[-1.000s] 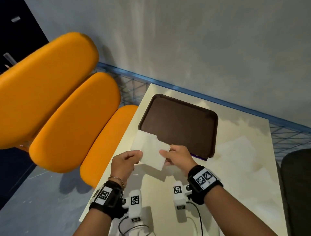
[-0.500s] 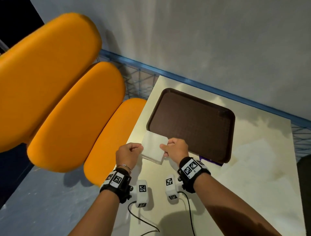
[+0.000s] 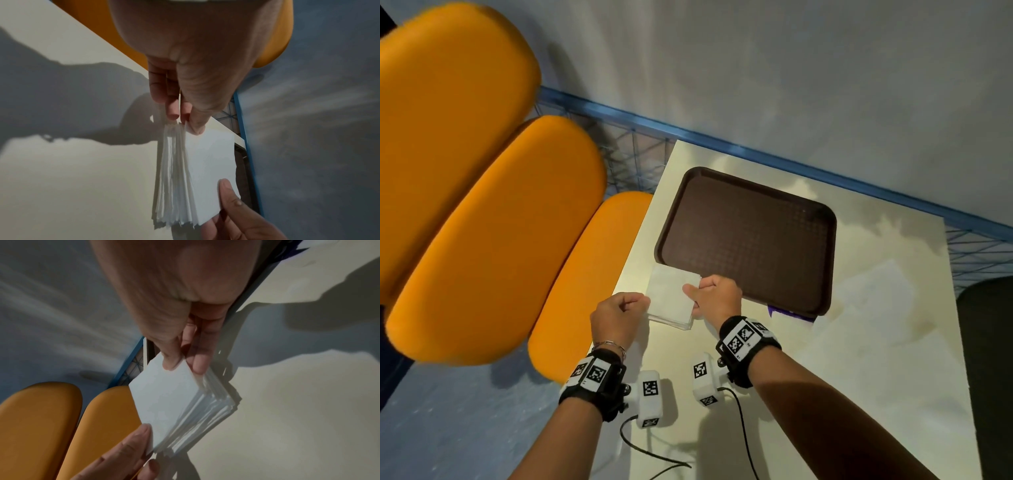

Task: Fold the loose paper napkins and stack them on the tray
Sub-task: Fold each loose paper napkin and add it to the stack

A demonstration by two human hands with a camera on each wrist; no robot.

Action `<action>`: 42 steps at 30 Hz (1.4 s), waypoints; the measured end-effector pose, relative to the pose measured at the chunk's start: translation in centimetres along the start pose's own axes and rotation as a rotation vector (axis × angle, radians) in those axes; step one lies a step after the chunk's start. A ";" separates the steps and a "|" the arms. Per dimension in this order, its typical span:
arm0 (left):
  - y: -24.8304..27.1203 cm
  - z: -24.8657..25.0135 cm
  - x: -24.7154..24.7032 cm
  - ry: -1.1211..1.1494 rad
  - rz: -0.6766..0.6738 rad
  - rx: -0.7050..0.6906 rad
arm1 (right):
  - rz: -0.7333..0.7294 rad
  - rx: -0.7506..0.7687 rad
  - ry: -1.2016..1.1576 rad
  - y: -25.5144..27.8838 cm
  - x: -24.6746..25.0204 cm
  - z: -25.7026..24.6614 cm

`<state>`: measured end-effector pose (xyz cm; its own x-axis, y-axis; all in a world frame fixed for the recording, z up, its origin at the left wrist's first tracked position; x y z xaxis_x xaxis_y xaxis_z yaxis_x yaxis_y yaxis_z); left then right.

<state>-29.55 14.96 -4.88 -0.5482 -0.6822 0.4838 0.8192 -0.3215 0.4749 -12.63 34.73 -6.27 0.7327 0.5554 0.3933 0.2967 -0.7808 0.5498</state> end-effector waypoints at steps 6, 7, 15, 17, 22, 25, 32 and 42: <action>1.3 2.6 0.7 -0.165 0.114 -0.176 | 0.013 0.059 0.009 0.2 1.6 0.0; 1.9 3.5 0.4 -0.209 0.123 -0.243 | 0.029 0.075 0.029 0.5 2.6 0.0; 4.2 4.2 -6.4 -0.614 -0.092 -0.422 | -0.078 0.189 0.530 6.3 13.9 6.8; 4.9 4.7 -6.7 -0.623 -0.076 -0.421 | -0.068 0.166 0.693 8.2 17.7 9.8; 10.2 8.3 -8.6 -0.526 -0.060 -0.594 | -0.008 0.064 0.810 12.2 26.3 17.5; 14.7 8.3 -13.7 -0.501 -0.302 -0.592 | -0.003 0.034 0.857 13.6 28.6 20.3; 28.5 2.0 -27.7 -0.802 -0.935 -0.462 | 0.002 -0.054 0.974 15.6 32.9 25.0; 33.1 -5.1 -32.8 -0.934 -0.703 -0.133 | -0.066 -0.090 0.930 16.4 33.7 28.7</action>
<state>16.44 23.34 -8.83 -0.7521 0.4009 0.5232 0.2678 -0.5394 0.7983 34.54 32.48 -5.18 -0.0800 0.6338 0.7694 0.2429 -0.7362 0.6317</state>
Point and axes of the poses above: each hand's wrist, its own y-axis away from the middle knuckle, its own x-axis out of the back of the hand, z = x × y, the point moved 10 cm from there along -y, towards the middle knuckle, and after that the axes turned 2 degrees about x, right-handed, at the moved point
